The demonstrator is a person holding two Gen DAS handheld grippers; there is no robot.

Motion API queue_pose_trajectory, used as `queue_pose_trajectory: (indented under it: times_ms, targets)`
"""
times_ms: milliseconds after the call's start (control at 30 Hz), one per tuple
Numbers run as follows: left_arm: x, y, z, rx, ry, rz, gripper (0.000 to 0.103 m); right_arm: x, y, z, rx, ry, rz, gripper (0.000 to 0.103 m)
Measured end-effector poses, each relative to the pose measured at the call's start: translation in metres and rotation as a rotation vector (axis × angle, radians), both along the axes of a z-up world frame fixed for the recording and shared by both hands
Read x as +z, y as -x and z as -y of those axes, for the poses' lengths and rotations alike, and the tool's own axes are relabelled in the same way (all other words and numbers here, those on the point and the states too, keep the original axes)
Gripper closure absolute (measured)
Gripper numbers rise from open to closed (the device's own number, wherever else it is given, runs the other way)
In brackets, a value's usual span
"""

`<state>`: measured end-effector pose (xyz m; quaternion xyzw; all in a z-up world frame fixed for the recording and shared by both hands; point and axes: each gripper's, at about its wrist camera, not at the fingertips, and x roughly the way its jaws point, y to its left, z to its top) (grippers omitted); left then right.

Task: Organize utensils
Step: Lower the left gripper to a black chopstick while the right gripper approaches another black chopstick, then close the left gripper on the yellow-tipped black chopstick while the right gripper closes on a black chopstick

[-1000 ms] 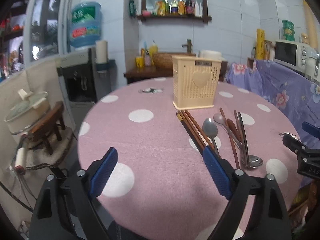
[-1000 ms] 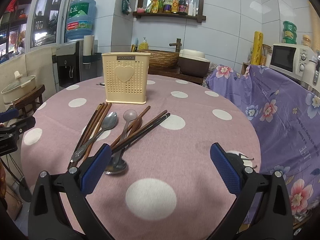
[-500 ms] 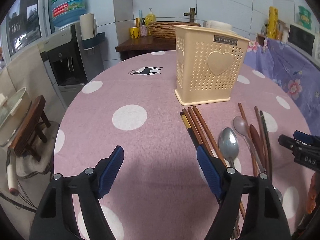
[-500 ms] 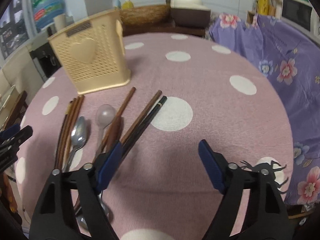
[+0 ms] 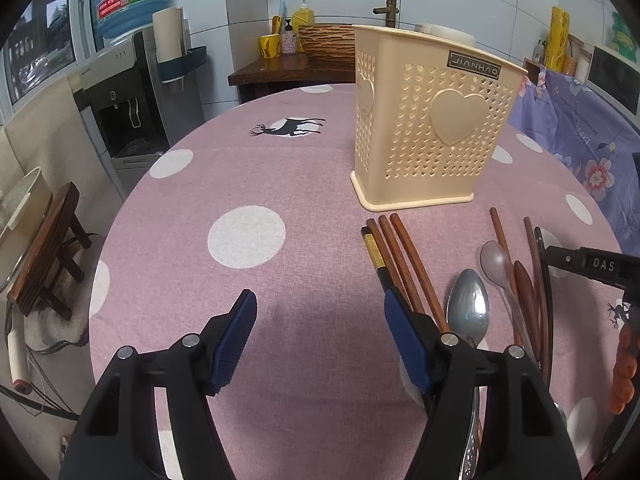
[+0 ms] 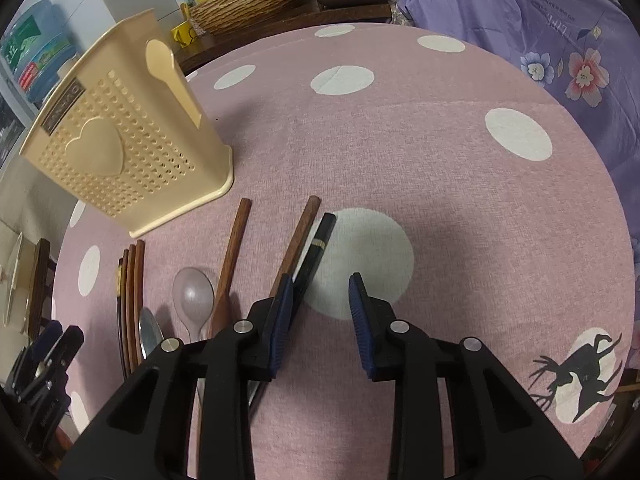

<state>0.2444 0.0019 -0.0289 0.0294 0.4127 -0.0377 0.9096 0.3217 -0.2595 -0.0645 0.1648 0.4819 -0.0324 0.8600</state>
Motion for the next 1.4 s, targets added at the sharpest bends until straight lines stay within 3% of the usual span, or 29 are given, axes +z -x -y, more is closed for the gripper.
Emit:
queue_pose_trajectory:
  times_ms: [133, 333, 533, 767, 1100, 1233, 1400]
  targets:
    - [0.000, 0.001, 0.001, -0.005, -0.001, 0.000, 0.037, 0.000, -0.010, -0.001, -0.003, -0.018, -0.019, 0.079]
    - [-0.005, -0.003, 0.000, 0.003, -0.025, -0.023, 0.037, 0.000, -0.015, -0.007, -0.012, 0.048, -0.045, 0.088]
    - [-0.003, -0.012, 0.004, -0.002, -0.012, -0.051, 0.038, 0.000, -0.018, -0.004, -0.004, 0.045, -0.049, 0.088]
    - [-0.017, -0.032, 0.021, -0.015, -0.002, -0.133, 0.055, 0.000, -0.017, -0.006, 0.001, 0.045, -0.044, 0.088]
    - [-0.031, -0.037, 0.004, 0.034, -0.032, -0.157, 0.055, 0.000, -0.016, -0.004, 0.018, 0.039, -0.038, 0.088]
    - [-0.024, -0.040, -0.005, 0.056, 0.076, -0.165, 0.056, 0.000, -0.018, -0.007, 0.011, 0.039, -0.043, 0.088]
    - [-0.023, -0.043, 0.015, 0.017, 0.083, -0.165, 0.056, -0.001, -0.018, -0.008, 0.010, 0.039, -0.039, 0.088]
